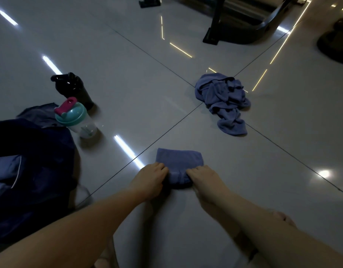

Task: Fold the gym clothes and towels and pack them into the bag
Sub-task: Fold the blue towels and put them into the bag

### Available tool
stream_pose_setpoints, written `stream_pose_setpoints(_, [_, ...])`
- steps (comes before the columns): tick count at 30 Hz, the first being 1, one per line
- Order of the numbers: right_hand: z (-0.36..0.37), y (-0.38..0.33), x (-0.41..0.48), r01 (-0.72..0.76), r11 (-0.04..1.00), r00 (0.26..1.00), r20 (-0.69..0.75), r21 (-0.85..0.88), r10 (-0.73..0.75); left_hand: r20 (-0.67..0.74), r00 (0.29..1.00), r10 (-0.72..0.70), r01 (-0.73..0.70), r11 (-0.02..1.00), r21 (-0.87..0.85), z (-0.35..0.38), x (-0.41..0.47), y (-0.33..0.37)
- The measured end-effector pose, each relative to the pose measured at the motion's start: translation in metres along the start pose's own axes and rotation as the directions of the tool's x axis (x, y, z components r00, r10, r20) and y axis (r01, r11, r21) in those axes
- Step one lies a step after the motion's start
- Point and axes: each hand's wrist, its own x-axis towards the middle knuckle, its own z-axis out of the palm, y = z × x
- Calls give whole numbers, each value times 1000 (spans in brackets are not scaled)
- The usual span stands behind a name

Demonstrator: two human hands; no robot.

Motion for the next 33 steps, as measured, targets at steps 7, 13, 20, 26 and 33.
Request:
stream_pose_setpoints(7, [-14,31,12,-226,847,974,78,481,215,227,919,-322,387,846,-368,-26,33,-16])
stream_pose_setpoints(13, [-20,37,12,-280,787,959,121,549,256,319,817,-480,545,463,-699,-23,41,-24])
stream_pose_setpoints(20, [-24,45,34,-321,794,943,96,517,319,324,747,-580,555,278,-784,-12,54,-23])
stream_pose_setpoints(26, [-24,56,55,-398,819,917,178,413,356,148,793,-592,534,556,-637,-3,62,-19])
stream_pose_setpoints(33, [-15,51,64,-542,752,839,185,375,512,114,784,-610,543,586,-601,-1,76,-19])
